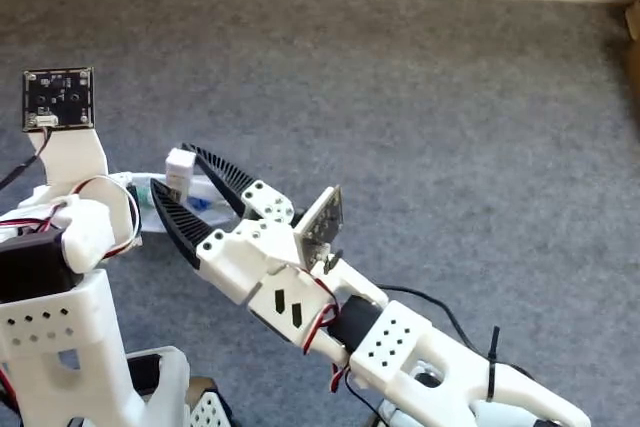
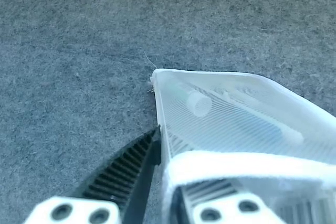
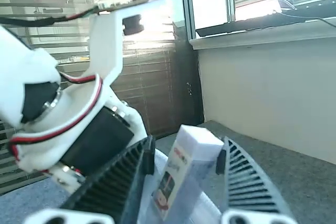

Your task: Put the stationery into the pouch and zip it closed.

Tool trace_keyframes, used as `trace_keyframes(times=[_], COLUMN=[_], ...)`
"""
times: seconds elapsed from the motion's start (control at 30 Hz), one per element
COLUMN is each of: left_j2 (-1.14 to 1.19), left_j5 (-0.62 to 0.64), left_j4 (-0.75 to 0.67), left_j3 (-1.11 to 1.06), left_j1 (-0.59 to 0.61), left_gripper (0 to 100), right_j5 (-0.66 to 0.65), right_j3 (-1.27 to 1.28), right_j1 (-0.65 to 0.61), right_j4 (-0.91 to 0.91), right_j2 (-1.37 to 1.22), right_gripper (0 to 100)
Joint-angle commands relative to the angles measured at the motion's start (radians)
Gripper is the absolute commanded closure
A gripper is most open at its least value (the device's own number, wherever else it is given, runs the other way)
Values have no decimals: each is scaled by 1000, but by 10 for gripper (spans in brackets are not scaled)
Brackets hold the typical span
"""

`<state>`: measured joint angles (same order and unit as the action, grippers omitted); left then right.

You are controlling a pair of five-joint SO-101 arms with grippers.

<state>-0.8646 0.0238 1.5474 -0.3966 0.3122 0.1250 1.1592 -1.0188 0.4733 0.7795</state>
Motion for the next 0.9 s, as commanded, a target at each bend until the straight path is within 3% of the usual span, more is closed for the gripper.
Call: trace_keyframes(times=[0.0, 0.13, 0.27, 0.37, 0.47, 0.63, 0.87], left_j2=[-25, -25, -25, -25, -25, -25, -25], left_j5=[6, 6, 6, 6, 6, 6, 6], left_j4=[-29, -29, -29, -29, -29, -29, -29], left_j3=[2, 2, 2, 2, 2, 2, 2], left_j1=[-13, -13, -13, -13, -13, -13, -13], left_gripper=[992, 992, 992, 992, 992, 992, 992], right_j5=[3, 2, 2, -8, -129, -307, -330], right_j3=[5, 10, 8, 8, 12, 96, 136], right_j1=[2, 2, 2, 2, -4, -5, -4], right_j4=[16, 16, 21, 21, 44, 289, 346], right_j2=[8, 8, 8, 8, 8, 4, -4], right_gripper=[816, 842, 993, 988, 995, 995, 991])
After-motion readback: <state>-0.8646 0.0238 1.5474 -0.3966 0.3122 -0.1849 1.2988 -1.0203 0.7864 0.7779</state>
